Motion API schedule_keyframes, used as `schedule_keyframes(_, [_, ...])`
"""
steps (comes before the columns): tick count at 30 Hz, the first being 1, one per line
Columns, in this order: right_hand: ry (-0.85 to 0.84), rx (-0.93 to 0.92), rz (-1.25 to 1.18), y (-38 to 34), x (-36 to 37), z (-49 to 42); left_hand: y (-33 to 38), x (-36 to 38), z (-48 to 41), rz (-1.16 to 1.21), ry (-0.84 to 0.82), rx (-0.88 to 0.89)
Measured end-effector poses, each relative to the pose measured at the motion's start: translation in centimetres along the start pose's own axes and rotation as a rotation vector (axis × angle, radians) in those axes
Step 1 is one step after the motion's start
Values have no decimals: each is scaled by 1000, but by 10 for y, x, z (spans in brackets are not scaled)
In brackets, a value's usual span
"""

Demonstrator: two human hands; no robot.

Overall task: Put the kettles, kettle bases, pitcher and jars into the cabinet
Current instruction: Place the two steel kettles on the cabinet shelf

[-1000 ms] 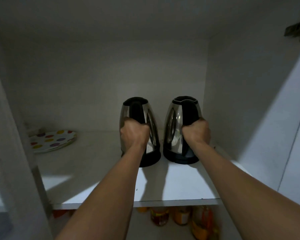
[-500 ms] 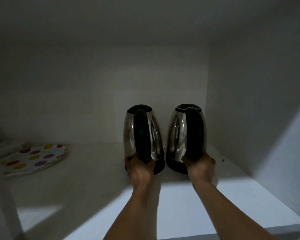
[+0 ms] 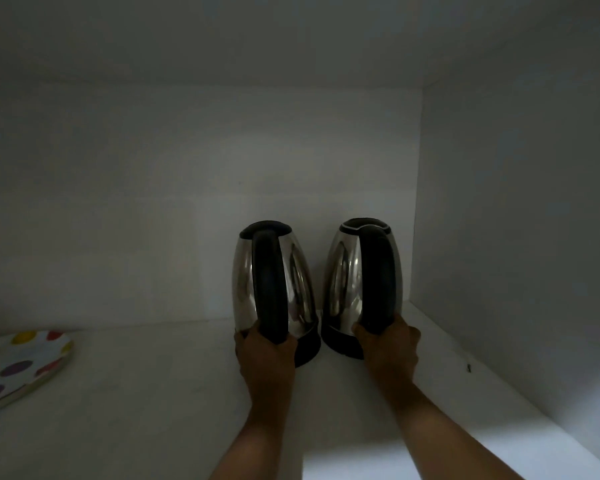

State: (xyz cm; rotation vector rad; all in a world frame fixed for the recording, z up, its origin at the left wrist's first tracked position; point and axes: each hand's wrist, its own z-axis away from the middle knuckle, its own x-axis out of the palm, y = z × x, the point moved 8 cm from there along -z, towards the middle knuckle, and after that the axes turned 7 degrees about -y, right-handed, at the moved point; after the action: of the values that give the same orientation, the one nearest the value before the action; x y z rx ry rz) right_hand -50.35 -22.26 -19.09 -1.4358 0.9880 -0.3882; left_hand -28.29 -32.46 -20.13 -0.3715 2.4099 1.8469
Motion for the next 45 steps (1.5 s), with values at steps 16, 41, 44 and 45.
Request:
schedule_keyframes(16, [-128,107,-44,31,6,-9,-1,-26,32,-258,-173,-200])
schedule_keyframes(41, [-599,-664,201,-179,17,519,101,-485,394,-1157,282,71])
schedule_keyframes(44, [-743,-761,155,-201,50,628,79,-587,465,-1223,387,-120])
schedule_keyframes(45, [-802,-792,155,-204,59,662,71,-612,487,-1233,410,-183])
